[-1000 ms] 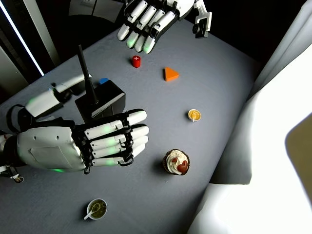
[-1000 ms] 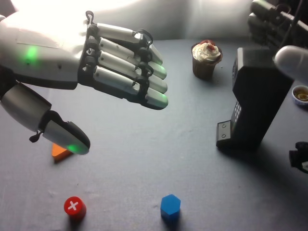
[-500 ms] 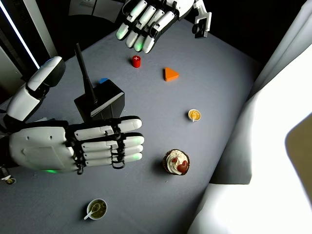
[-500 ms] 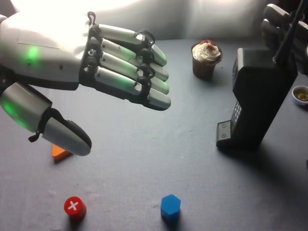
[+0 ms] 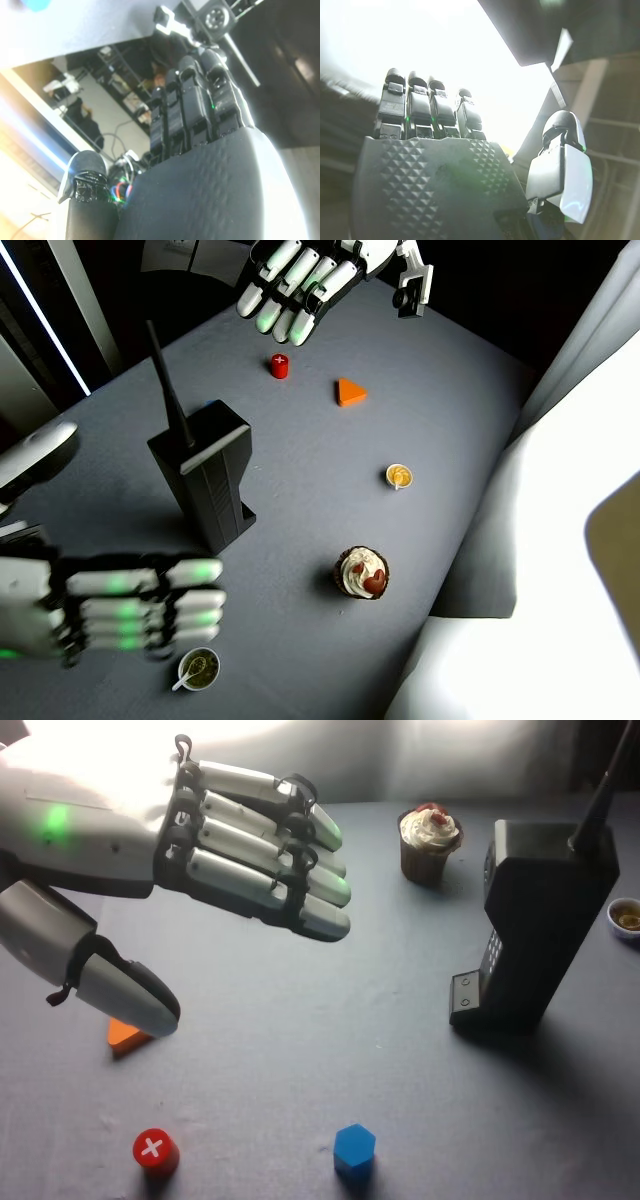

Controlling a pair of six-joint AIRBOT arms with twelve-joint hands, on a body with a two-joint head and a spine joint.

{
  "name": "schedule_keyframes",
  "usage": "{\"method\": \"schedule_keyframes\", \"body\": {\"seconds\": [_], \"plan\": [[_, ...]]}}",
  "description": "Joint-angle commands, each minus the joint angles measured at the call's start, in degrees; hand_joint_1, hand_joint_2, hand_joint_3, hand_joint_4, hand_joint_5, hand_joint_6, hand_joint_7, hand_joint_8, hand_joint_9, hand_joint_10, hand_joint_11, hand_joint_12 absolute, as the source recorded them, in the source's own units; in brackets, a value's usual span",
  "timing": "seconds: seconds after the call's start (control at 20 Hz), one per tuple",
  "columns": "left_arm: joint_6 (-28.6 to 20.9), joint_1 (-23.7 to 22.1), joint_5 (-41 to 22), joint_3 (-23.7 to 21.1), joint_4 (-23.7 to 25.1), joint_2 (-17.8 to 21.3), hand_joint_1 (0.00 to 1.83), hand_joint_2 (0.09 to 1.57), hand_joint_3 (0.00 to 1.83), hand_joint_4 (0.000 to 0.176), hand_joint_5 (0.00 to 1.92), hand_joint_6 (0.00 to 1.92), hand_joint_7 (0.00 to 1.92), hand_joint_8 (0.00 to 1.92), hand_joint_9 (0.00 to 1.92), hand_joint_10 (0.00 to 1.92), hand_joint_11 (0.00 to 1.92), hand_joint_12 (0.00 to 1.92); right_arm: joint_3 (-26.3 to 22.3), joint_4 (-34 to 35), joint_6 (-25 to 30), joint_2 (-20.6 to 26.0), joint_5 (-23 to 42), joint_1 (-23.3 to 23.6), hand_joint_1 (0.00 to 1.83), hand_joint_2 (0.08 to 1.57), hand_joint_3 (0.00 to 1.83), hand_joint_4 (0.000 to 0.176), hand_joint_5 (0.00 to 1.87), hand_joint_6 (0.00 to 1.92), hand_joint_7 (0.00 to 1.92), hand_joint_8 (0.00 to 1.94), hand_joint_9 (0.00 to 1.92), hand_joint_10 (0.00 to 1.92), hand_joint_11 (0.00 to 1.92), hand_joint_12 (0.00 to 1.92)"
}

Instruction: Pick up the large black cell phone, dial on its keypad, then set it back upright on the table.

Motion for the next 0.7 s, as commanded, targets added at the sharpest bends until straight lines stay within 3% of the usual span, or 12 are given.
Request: {"method": "schedule_keyframes", "body": {"seconds": [0.0,0.2,0.4,0.5,0.6,0.65], "plan": [[-0.23,-1.59,-3.13,0.15,-5.87,0.3,0.0,1.21,0.0,0.031,0.24,0.01,0.3,0.01,0.3,0.01,0.0,0.62,-0.86,1.98,1.19,1.42,8.61,-0.92,0.1,0.92,0.0,0.098,0.0,0.0,0.0,0.0,0.0,0.0,0.02,0.01],[-1.07,-1.58,-3.11,0.28,-5.75,0.24,0.0,1.2,0.0,0.034,0.24,0.0,0.29,0.0,0.29,0.0,0.0,0.52,-6.14,4.62,4.41,5.41,16.88,-10.21,0.07,0.92,0.0,0.103,0.0,0.0,0.0,0.0,0.0,0.0,0.02,0.01],[-0.91,-0.55,-3.77,2.34,-7.81,-0.86,0.0,1.21,0.0,0.037,0.25,0.0,0.33,0.01,0.32,0.01,0.0,0.64,-11.7,10.76,6.72,8.29,22.58,-17.45,0.06,0.96,0.01,0.134,0.0,0.0,0.0,0.0,0.0,0.0,0.0,0.0],[-0.91,-0.47,-4.33,3.83,-8.24,-1.76,0.0,1.21,0.0,0.035,0.25,0.0,0.29,0.0,0.29,0.0,0.0,0.55,-14.94,14.99,7.4,9.78,24.65,-20.95,0.08,0.94,0.0,0.143,0.0,0.0,0.0,0.0,0.0,0.0,0.0,0.0],[-1.19,-0.23,-4.75,4.75,-8.82,-2.03,0.0,1.21,0.0,0.031,0.26,0.0,0.29,0.01,0.27,0.01,0.0,0.49,-19.03,18.32,8.23,11.12,24.64,-22.42,0.09,0.94,0.0,0.145,0.0,0.0,0.0,0.0,0.0,0.0,0.0,0.0],[-1.43,0.15,-5.1,5.21,-9.27,-2.06,0.0,1.21,0.0,0.031,0.29,0.0,0.33,0.01,0.3,0.01,0.0,0.58,-21.12,20.3,8.23,11.23,24.66,-22.55,0.11,0.95,0.01,0.129,0.0,0.0,0.0,0.0,0.0,0.0,0.02,0.01]]}}
